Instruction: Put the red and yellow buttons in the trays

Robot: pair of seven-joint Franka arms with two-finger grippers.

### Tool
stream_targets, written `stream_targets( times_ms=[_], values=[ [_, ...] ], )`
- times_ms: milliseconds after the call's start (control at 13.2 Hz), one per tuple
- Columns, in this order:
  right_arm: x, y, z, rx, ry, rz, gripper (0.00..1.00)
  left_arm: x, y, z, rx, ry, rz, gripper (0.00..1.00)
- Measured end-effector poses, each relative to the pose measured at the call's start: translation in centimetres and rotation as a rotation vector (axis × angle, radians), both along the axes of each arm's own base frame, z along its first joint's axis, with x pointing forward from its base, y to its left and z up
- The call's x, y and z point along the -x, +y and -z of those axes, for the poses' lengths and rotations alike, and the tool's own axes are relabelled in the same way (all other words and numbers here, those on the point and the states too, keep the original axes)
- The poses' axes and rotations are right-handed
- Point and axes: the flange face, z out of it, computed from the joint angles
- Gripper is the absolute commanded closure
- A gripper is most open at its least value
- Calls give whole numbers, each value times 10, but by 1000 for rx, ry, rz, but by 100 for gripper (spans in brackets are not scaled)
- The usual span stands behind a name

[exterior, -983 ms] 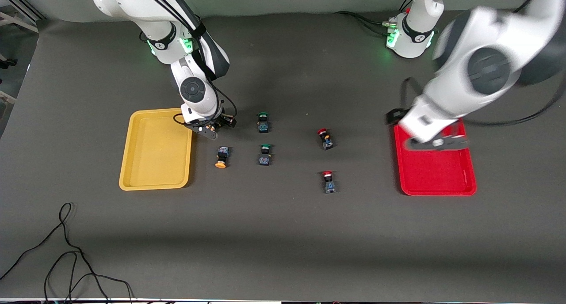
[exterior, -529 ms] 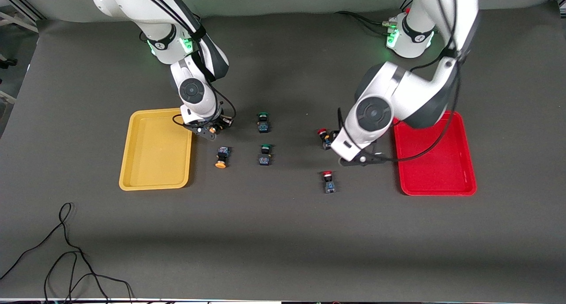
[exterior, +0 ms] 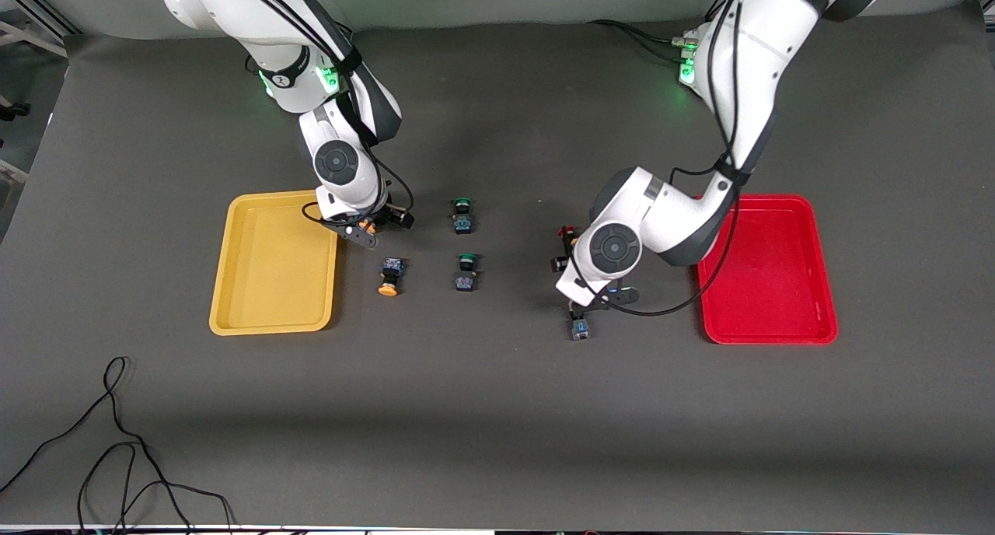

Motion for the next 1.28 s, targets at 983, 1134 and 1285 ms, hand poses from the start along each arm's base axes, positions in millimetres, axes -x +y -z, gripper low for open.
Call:
stream_targets(
  times_ms=[983,1134,1285],
  values=[
    [-10,-5,-10,-2,6,18,100,11,11,-85,-111,66,-49,100],
    [-30,-34,-41,-16,21,42,100,3,45,-172,-119,46,-27,100],
    [-58,-106,-67,-49,28,8,100,3,90,-240,-114,14,-19,100]
  ],
)
